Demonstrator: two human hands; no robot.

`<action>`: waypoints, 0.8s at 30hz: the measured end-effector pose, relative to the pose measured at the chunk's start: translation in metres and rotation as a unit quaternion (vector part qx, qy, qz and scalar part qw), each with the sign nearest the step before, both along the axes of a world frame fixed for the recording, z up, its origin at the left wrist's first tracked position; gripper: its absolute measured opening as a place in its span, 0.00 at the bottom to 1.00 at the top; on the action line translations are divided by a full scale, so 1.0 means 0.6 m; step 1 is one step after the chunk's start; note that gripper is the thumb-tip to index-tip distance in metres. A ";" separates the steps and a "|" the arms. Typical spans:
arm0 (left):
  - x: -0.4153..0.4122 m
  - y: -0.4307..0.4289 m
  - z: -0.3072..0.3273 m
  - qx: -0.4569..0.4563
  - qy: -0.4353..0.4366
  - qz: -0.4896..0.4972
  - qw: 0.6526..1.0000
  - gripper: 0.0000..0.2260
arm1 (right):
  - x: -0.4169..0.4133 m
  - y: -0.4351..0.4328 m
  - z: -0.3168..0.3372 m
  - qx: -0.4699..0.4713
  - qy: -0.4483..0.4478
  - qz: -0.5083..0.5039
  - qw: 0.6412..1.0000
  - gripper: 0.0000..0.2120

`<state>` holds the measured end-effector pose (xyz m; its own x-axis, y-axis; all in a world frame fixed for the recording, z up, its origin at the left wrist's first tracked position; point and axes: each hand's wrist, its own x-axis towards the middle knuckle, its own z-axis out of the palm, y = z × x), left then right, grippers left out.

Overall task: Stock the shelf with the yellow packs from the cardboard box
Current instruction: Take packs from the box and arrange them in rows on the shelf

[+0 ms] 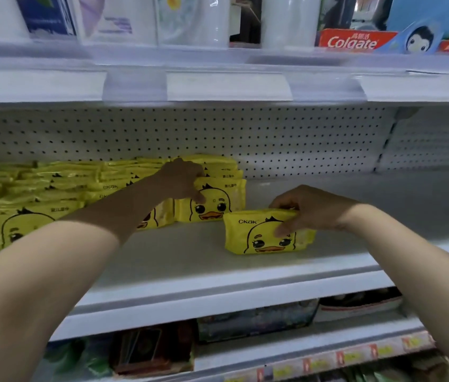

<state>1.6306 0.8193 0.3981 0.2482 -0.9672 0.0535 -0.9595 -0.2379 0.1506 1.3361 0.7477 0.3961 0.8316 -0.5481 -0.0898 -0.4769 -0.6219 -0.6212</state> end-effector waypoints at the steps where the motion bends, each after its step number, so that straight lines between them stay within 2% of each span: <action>1: 0.005 -0.004 -0.001 -0.007 -0.003 0.001 1.000 0.32 | 0.005 -0.002 0.000 0.000 -0.001 0.001 1.000 0.13; 6: 0.024 -0.021 -0.013 -0.019 -0.009 0.019 1.000 0.37 | 0.024 -0.017 -0.005 0.023 -0.018 -0.008 1.000 0.14; 11: 0.036 -0.027 -0.026 -0.055 -0.043 0.029 0.997 0.37 | 0.051 -0.023 -0.007 0.025 -0.025 -0.006 0.999 0.14; 13: 0.040 -0.027 -0.025 -0.061 -0.032 0.026 0.997 0.36 | 0.066 -0.025 -0.008 0.025 -0.028 0.001 0.999 0.15; 16: 0.052 -0.021 -0.021 -0.086 0.058 0.005 0.995 0.30 | 0.091 -0.028 -0.007 0.029 -0.027 0.018 0.999 0.14; 19: 0.055 -0.012 -0.009 -0.175 0.185 0.001 0.967 0.19 | 0.124 -0.034 -0.012 0.032 -0.034 0.025 0.999 0.17; 22: 0.056 -0.004 0.000 -0.225 0.215 0.015 0.950 0.20 | 0.158 -0.039 -0.018 0.030 -0.053 0.019 0.998 0.22; 24: 0.057 0.000 0.000 -0.237 0.247 0.019 0.939 0.20 | 0.179 -0.037 -0.020 -0.003 -0.055 0.001 0.999 0.26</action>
